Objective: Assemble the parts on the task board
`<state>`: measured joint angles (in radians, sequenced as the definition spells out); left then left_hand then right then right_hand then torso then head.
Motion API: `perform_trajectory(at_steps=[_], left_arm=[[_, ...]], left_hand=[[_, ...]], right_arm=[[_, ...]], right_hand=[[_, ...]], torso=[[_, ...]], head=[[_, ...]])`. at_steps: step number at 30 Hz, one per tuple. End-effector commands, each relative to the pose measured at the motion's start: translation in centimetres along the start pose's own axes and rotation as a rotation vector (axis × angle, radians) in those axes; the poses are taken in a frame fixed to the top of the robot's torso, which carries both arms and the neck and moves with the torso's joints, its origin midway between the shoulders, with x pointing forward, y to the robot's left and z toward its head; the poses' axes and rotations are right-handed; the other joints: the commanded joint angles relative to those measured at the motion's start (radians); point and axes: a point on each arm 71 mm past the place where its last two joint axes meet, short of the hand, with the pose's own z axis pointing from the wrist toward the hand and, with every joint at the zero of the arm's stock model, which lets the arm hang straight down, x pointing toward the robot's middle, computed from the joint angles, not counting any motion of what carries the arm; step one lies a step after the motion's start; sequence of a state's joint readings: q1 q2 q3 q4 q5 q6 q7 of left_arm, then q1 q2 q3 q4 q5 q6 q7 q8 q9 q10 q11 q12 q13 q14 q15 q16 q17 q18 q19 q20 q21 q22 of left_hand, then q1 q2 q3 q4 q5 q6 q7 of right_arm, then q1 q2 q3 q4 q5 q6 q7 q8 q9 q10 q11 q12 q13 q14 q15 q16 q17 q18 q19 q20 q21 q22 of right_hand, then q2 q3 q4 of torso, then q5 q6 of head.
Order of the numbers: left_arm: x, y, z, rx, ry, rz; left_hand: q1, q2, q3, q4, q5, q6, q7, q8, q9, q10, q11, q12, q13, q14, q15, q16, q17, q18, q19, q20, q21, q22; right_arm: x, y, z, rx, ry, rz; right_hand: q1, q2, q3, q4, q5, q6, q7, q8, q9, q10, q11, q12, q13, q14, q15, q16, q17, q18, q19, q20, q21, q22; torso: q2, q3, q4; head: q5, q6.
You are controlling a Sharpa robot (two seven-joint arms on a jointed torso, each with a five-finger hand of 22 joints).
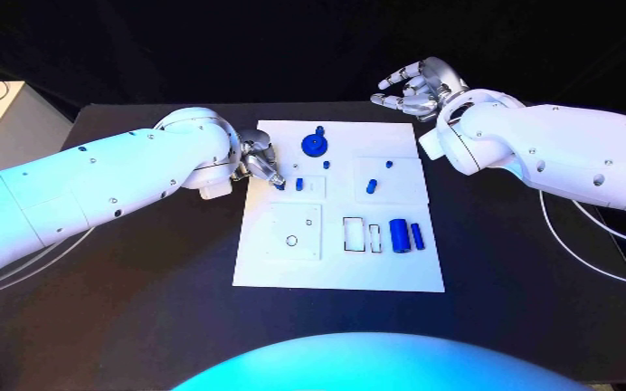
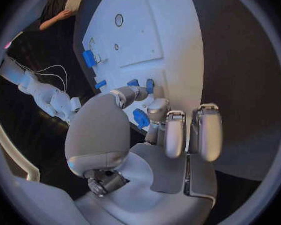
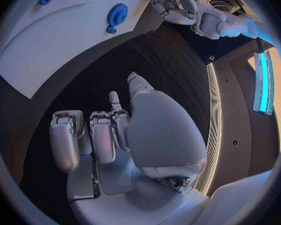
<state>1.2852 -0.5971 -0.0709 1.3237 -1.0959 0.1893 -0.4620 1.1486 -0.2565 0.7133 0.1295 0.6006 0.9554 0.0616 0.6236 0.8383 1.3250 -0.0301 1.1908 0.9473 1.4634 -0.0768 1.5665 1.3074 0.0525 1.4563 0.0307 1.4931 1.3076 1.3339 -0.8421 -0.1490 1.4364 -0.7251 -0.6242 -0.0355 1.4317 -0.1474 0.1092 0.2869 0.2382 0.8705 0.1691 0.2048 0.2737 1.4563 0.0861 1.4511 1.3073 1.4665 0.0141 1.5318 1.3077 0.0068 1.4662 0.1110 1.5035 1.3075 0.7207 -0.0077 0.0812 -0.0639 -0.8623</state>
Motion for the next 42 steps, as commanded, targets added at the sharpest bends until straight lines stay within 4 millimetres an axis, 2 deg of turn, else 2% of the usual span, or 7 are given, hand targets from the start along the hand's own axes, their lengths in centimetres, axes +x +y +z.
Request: perform_trajectory(at_steps=[1, 17, 42], left_arm=[[0.32, -0.27, 0.06, -0.001, 0.006, 0.014], [0.54, -0.88, -0.01, 0.020, 0.010, -0.019], [0.73, -1.08, 0.19, 0.014, 0.037, -0.027]], left_hand=[[-0.003, 0.003, 0.145, -0.152, 0.004, 0.025, -0.017, 0.006, 0.001, 0.007, -0.001, 0.007, 0.001, 0.107, -0.008, 0.004, 0.263, -0.013, 0.007, -0.002, 0.004, 0.102], [-0.013, 0.003, 0.138, -0.145, 0.010, 0.027, -0.018, 0.006, 0.002, 0.011, -0.001, 0.008, 0.005, 0.107, -0.008, 0.004, 0.263, -0.012, 0.007, -0.002, 0.003, 0.101], [-0.030, 0.009, 0.102, -0.131, -0.001, 0.028, -0.024, 0.006, 0.008, 0.022, -0.005, 0.014, 0.019, 0.107, -0.010, 0.004, 0.263, -0.013, 0.007, -0.003, 0.002, 0.101]], right_arm=[[0.09, 0.13, -0.02, -0.017, 0.010, -0.004], [0.07, 0.11, 0.00, -0.017, 0.009, -0.005], [0.05, 0.11, 0.00, -0.019, 0.008, -0.005]], right_hand=[[-0.009, -0.002, 0.008, 0.000, 0.001, -0.007, 0.001, 0.007, 0.000, -0.004, -0.001, -0.004, 0.154, 0.079, -0.006, -0.004, 0.163, 0.012, 0.074, -0.002, -0.005, 0.213], [-0.009, -0.002, 0.008, 0.000, 0.001, -0.007, 0.001, 0.007, 0.000, -0.004, -0.001, -0.004, 0.154, 0.079, -0.006, -0.004, 0.163, 0.012, 0.074, -0.002, -0.005, 0.213], [-0.012, -0.002, 0.009, 0.001, 0.001, -0.008, 0.001, 0.009, 0.000, -0.005, -0.001, -0.005, 0.153, 0.079, -0.006, -0.005, 0.162, 0.012, 0.073, -0.002, -0.008, 0.211]], torso=[[0.001, -0.0001, -0.0003], [0.001, 0.0006, -0.0007], [0.001, 0.0002, -0.0005]], head=[[-0.001, -0.001], [-0.001, -0.003], [-0.003, -0.007]])
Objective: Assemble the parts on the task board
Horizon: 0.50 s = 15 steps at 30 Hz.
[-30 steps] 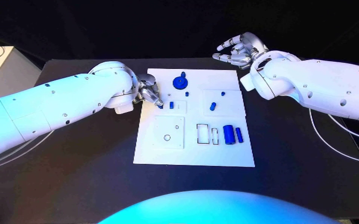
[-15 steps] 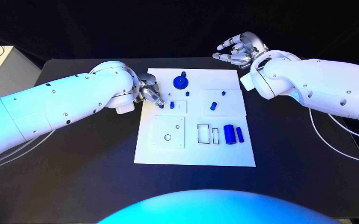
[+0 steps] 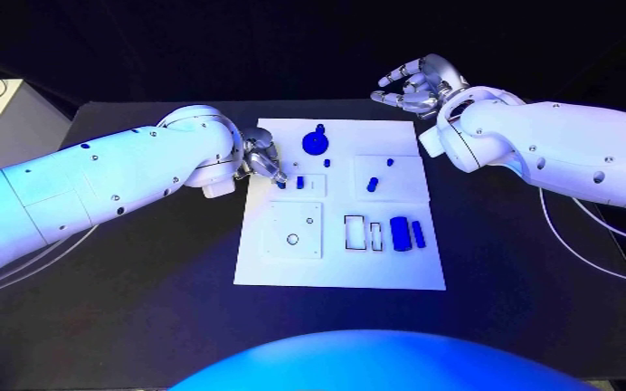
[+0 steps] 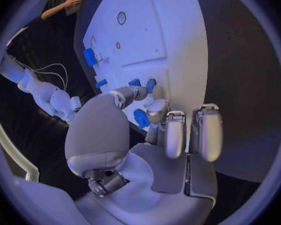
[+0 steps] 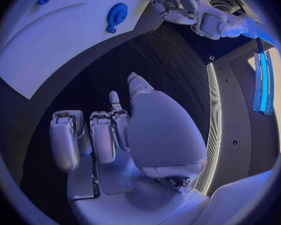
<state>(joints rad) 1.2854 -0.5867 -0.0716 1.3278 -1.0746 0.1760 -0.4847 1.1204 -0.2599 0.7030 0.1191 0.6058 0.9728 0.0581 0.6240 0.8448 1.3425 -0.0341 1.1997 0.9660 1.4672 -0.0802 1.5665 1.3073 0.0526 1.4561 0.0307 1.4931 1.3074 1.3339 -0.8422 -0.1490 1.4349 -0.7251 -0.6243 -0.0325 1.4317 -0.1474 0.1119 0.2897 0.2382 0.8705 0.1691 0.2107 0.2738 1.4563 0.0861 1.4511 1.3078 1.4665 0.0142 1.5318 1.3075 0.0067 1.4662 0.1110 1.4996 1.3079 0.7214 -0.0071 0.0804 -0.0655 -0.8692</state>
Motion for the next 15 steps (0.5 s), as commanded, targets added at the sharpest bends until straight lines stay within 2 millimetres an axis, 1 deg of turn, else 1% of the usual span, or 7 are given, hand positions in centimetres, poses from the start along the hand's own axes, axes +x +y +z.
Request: perform_trajectory(at_steps=[1, 7, 15], left_arm=[[0.54, -0.52, 0.11, 0.020, 0.034, -0.010], [0.44, -0.44, 0.16, 0.016, 0.026, -0.021], [0.40, -0.35, 0.20, 0.011, 0.025, -0.027]], left_hand=[[-0.005, 0.013, 0.100, -0.117, -0.010, 0.009, -0.022, 0.006, 0.003, 0.006, -0.002, 0.005, 0.001, 0.104, -0.007, 0.004, 0.263, -0.013, 0.007, -0.004, 0.002, 0.101], [-0.017, 0.016, 0.062, -0.102, -0.019, 0.006, -0.028, 0.003, 0.006, 0.008, -0.006, 0.002, 0.001, 0.104, -0.009, 0.004, 0.263, -0.013, 0.007, -0.006, 0.001, 0.101], [-0.025, 0.018, 0.036, -0.090, -0.026, 0.005, -0.032, 0.000, 0.006, 0.008, -0.008, -0.001, 0.001, 0.104, -0.012, 0.004, 0.263, -0.012, 0.005, -0.008, -0.002, 0.098]], right_arm=[[0.09, 0.13, -0.02, -0.017, 0.009, -0.004], [0.08, 0.13, -0.02, -0.017, 0.008, -0.004], [0.07, 0.13, -0.02, -0.018, 0.007, -0.004]], right_hand=[[-0.012, -0.002, 0.006, -0.002, 0.001, -0.008, 0.001, 0.003, 0.000, -0.005, -0.001, -0.005, 0.152, 0.079, -0.007, -0.005, 0.163, 0.012, 0.073, -0.002, -0.004, 0.211], [-0.012, -0.002, 0.006, -0.002, 0.001, -0.008, 0.001, 0.003, 0.000, -0.005, -0.001, -0.005, 0.152, 0.079, -0.007, -0.005, 0.163, 0.012, 0.073, -0.002, -0.004, 0.211], [-0.013, -0.002, 0.007, -0.002, 0.002, -0.009, 0.001, 0.003, 0.000, -0.007, -0.001, -0.006, 0.151, 0.078, -0.007, -0.006, 0.161, 0.013, 0.072, -0.002, -0.007, 0.209]], torso=[[0.000, -0.0004, 0.0005], [0.000, -0.0001, 0.0009], [-0.001, -0.0009, 0.0007]], head=[[-0.002, -0.001], [-0.002, -0.001], [-0.003, -0.002]])
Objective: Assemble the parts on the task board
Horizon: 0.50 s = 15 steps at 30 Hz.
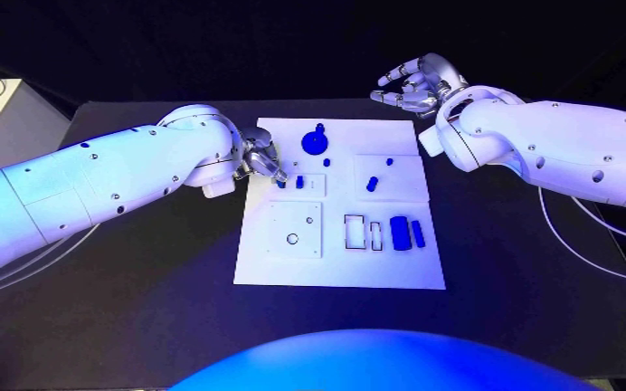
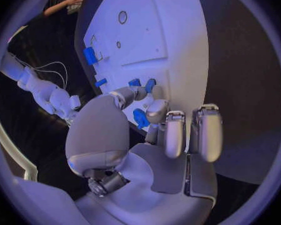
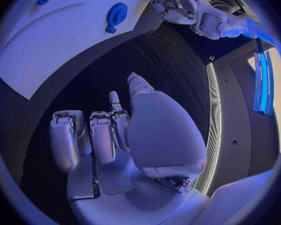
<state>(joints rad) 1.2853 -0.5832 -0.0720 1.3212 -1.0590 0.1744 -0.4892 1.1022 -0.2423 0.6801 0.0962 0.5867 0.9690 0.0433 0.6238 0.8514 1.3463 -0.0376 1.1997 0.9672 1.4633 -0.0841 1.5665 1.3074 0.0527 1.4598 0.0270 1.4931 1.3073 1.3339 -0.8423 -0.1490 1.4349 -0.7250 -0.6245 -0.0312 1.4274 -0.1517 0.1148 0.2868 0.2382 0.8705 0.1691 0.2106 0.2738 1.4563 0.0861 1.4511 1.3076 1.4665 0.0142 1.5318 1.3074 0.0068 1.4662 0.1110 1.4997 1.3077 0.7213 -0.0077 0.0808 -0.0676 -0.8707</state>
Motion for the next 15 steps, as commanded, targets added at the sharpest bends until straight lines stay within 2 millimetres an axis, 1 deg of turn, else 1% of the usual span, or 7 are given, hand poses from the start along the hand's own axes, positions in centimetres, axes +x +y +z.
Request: perform_trajectory(at_steps=[1, 9, 15], left_arm=[[0.42, -0.38, 0.10, 0.015, 0.021, -0.012], [0.38, -0.23, 0.15, 0.007, 0.025, -0.015], [0.34, -0.15, 0.18, 0.004, 0.023, -0.018]], left_hand=[[-0.008, 0.001, 0.055, -0.064, -0.008, 0.009, -0.017, 0.000, 0.000, 0.003, -0.005, -0.002, -0.002, 0.107, -0.008, 0.004, 0.263, -0.012, 0.002, -0.004, -0.002, 0.099], [-0.018, 0.000, 0.008, -0.044, -0.019, 0.015, -0.023, -0.007, -0.004, 0.003, -0.009, -0.004, 0.001, 0.107, -0.011, 0.004, 0.263, -0.012, 0.001, -0.008, -0.004, 0.097], [-0.025, 0.003, -0.050, -0.016, -0.036, 0.025, -0.026, -0.017, -0.011, 0.000, -0.011, -0.005, 0.004, 0.107, -0.014, 0.004, 0.263, -0.012, 0.002, -0.010, -0.005, 0.097]], right_arm=[[0.07, 0.13, -0.02, -0.017, 0.007, -0.004], [0.06, 0.13, -0.03, -0.018, 0.006, -0.003], [0.04, 0.13, -0.04, -0.019, 0.005, -0.003]], right_hand=[[-0.008, 0.002, 0.004, 0.000, 0.002, -0.009, 0.001, 0.003, 0.000, -0.007, -0.001, -0.006, 0.151, 0.078, -0.007, -0.006, 0.161, 0.013, 0.072, -0.002, -0.007, 0.209], [-0.009, 0.002, 0.004, 0.000, 0.002, -0.009, 0.001, 0.004, 0.000, -0.007, -0.001, -0.007, 0.151, 0.078, -0.007, -0.006, 0.161, 0.013, 0.071, -0.002, -0.008, 0.209], [-0.009, 0.002, 0.004, 0.000, 0.002, -0.009, 0.001, 0.004, 0.000, -0.007, -0.001, -0.007, 0.151, 0.078, -0.007, -0.006, 0.161, 0.013, 0.071, -0.002, -0.008, 0.209]], torso=[[-0.001, -0.0002, 0.0002], [-0.001, 0.0000, 0.0002], [0.000, 0.0002, 0.0000]], head=[[0.000, -0.001], [-0.001, -0.001], [-0.002, -0.001]])
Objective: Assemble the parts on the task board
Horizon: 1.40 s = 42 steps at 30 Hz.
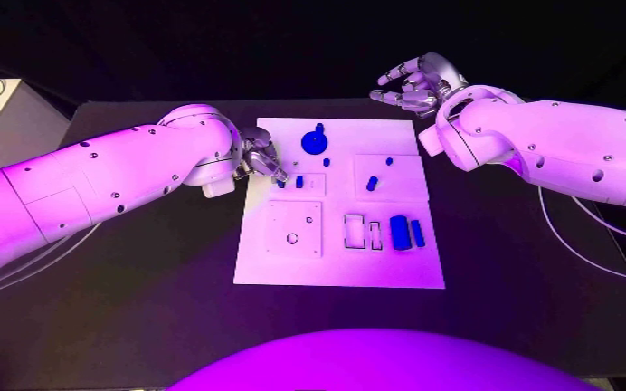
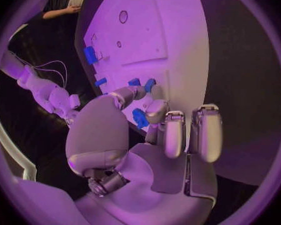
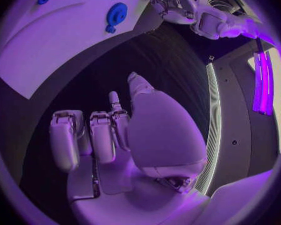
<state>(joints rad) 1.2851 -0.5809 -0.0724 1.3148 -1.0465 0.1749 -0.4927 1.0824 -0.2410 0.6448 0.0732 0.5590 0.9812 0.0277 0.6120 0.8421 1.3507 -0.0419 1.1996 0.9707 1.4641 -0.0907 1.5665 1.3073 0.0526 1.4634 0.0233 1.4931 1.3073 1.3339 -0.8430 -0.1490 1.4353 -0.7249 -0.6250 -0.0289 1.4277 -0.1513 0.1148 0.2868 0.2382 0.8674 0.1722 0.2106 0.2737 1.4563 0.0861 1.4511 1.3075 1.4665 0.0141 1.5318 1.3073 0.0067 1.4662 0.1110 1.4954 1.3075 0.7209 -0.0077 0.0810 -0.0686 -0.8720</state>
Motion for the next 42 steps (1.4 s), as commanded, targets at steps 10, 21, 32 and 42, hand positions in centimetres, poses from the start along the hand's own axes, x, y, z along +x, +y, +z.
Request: perform_trajectory(at_steps=[10, 21, 32, 42], left_arm=[[0.28, -0.07, 0.14, -0.001, 0.017, -0.008], [0.21, 0.04, 0.19, -0.010, 0.012, -0.006], [0.16, 0.24, 0.13, -0.019, 0.009, -0.002], [0.03, 0.28, -0.10, -0.013, -0.014, -0.008]], left_hand=[[-0.004, 0.004, -0.059, 0.037, -0.067, 0.021, -0.010, -0.017, -0.009, -0.008, -0.007, -0.008, 0.002, 0.107, -0.007, 0.004, 0.263, -0.012, -0.002, -0.008, -0.007, 0.096], [-0.016, -0.003, -0.108, 0.074, -0.088, 0.029, -0.009, -0.023, -0.012, -0.009, -0.005, -0.008, 0.007, 0.107, -0.006, 0.004, 0.263, -0.012, -0.001, -0.007, -0.007, 0.097], [-0.020, -0.008, -0.144, 0.099, -0.100, 0.032, -0.008, -0.025, -0.013, -0.010, -0.005, -0.009, 0.008, 0.107, -0.006, 0.004, 0.263, -0.012, -0.001, -0.007, -0.008, 0.097], [-0.010, -0.002, -0.196, 0.153, -0.165, 0.032, -0.006, -0.030, -0.013, -0.013, -0.003, -0.013, 0.006, 0.107, -0.005, 0.004, 0.263, -0.011, -0.002, -0.006, -0.010, 0.095]], right_arm=[[0.01, 0.12, -0.06, -0.018, 0.004, -0.003], [0.01, 0.14, -0.07, -0.021, 0.003, -0.002], [-0.03, 0.11, -0.07, -0.021, 0.002, -0.002], [-0.04, 0.11, -0.06, -0.022, 0.001, -0.002]], right_hand=[[-0.009, 0.002, 0.005, 0.000, 0.002, -0.007, -0.002, 0.004, -0.001, -0.007, -0.001, -0.007, 0.151, 0.078, -0.007, -0.006, 0.161, 0.014, 0.070, -0.002, -0.006, 0.207], [-0.010, 0.001, 0.005, 0.000, 0.002, -0.007, -0.002, 0.005, -0.001, -0.007, -0.001, -0.007, 0.151, 0.078, -0.007, -0.006, 0.161, 0.014, 0.070, -0.002, -0.007, 0.206], [-0.010, 0.001, 0.005, 0.000, 0.002, -0.007, -0.002, 0.005, -0.001, -0.007, -0.001, -0.007, 0.150, 0.078, -0.007, -0.006, 0.160, 0.015, 0.069, -0.002, -0.009, 0.205], [-0.011, 0.001, 0.005, 0.001, 0.002, -0.007, -0.002, 0.005, -0.001, -0.008, -0.001, -0.008, 0.150, 0.078, -0.007, -0.006, 0.160, 0.015, 0.068, -0.002, -0.011, 0.204]], torso=[[0.000, 0.0000, 0.0001], [0.000, 0.0001, -0.0003], [0.000, -0.0005, 0.0000], [0.000, -0.0006, -0.0006]], head=[[-0.001, -0.001], [-0.002, 0.000], [-0.001, 0.000], [-0.002, 0.003]])
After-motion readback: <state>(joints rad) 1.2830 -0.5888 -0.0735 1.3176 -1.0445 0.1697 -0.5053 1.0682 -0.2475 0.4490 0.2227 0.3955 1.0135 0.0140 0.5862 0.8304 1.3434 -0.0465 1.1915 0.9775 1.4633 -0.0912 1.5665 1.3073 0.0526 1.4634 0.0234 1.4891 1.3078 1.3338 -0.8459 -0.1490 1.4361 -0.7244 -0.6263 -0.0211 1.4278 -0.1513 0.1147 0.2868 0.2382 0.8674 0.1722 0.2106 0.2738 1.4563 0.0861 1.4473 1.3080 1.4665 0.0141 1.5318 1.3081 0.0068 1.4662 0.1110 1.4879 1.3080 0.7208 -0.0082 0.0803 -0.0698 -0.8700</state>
